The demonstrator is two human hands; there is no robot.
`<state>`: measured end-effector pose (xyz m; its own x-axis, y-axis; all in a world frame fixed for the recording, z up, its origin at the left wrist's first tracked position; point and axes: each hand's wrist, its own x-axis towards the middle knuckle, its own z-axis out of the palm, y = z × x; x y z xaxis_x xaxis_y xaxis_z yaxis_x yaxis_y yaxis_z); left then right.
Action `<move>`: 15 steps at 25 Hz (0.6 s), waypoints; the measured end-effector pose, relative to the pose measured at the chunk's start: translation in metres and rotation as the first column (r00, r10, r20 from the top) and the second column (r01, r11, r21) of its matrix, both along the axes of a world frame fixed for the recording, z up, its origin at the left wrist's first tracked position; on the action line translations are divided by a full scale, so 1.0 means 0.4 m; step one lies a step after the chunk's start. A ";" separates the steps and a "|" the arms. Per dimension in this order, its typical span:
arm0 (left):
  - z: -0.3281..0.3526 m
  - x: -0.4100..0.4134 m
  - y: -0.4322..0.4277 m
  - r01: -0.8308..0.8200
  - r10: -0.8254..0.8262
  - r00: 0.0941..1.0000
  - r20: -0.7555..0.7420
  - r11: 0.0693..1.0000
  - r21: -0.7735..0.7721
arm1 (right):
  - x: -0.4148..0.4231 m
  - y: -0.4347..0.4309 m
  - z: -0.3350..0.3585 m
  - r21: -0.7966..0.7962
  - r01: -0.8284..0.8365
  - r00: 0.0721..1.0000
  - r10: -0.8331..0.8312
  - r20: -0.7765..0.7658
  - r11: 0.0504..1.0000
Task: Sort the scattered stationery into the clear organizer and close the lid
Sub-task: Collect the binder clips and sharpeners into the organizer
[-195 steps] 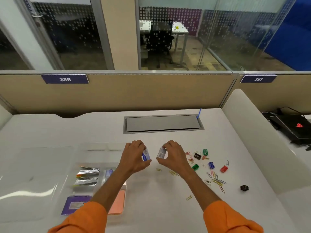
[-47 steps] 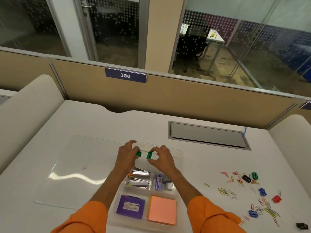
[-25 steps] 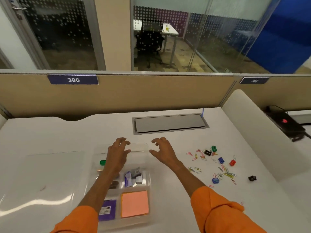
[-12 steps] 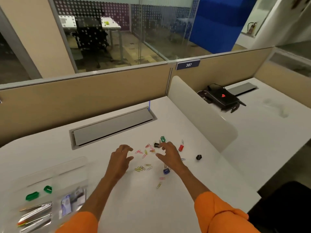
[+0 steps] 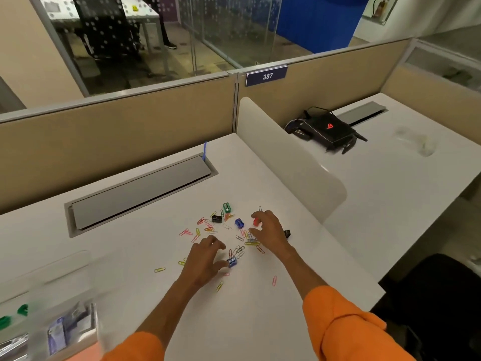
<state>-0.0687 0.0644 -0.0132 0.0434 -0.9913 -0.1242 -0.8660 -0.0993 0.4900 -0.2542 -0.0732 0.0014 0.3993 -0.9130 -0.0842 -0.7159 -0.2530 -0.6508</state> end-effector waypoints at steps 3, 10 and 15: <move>-0.012 -0.015 -0.007 0.019 -0.020 1.000 0.015 0.999 0.049 | -0.005 -0.017 -0.020 0.009 -0.039 0.999 0.039 -0.024 0.999; -0.012 -0.033 -0.017 -0.023 0.019 0.999 0.041 0.995 0.099 | 0.036 -0.067 -0.034 0.050 -0.180 0.972 0.186 -0.147 0.982; -0.017 -0.045 -0.030 -0.024 0.017 0.997 0.073 0.995 0.095 | 0.057 -0.097 -0.045 0.106 -0.254 0.941 0.271 -0.201 0.961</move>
<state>-0.0866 0.0524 -0.0198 0.0755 -0.9738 -0.2146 -0.8962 -0.1606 0.4136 -0.2314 -0.1119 -0.0166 0.5886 -0.7656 -0.2596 -0.7545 -0.4049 -0.5165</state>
